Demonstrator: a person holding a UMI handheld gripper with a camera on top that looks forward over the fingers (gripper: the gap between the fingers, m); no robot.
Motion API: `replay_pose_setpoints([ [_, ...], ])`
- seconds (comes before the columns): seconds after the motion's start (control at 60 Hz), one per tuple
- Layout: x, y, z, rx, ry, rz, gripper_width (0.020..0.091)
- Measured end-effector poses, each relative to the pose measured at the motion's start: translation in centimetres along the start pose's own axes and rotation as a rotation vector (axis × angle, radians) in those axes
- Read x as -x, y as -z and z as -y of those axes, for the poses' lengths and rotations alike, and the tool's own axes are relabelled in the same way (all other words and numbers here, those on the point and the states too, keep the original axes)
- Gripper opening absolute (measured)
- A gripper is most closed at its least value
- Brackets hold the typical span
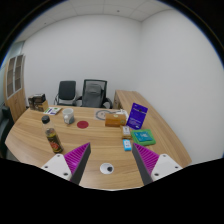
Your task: Pour water
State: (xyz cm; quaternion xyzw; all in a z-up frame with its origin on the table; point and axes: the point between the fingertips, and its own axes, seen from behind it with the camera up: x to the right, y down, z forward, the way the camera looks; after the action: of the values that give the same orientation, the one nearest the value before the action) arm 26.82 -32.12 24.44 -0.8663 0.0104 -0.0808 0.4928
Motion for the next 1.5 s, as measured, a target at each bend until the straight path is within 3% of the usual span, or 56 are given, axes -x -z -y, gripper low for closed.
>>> replay_pose_setpoints([
  [0.233, 2.1, -1.4, -4.6, 0.044, 0.010, 0.016, 0.0855],
  [0.483, 12.9, -2.5, -9.7, 0.102, 0.025, 0.097, 0.0858],
  [0.75, 26.2, -8.1, -6.9, -0.012, -0.046, 0.137, 0.0860],
  [0.983, 29.5, -16.0, -4.2, -0.085, -0.052, 0.077, 0.0854],
  [1.067, 30.1, -17.9, -3.6, -0.117, -0.036, 0.073, 0.0774],
  [1.15, 30.4, -19.4, -3.5, -0.131, -0.038, 0.063, 0.0555],
  [1.183, 30.4, -19.3, -3.1, -0.151, -0.051, 0.067, 0.0551],
  [1.383, 31.2, -19.2, -3.0, -0.173, -0.033, 0.071, 0.0377],
  [1.5, 33.3, -18.7, -1.5, -0.174, -0.011, 0.086, 0.0375],
])
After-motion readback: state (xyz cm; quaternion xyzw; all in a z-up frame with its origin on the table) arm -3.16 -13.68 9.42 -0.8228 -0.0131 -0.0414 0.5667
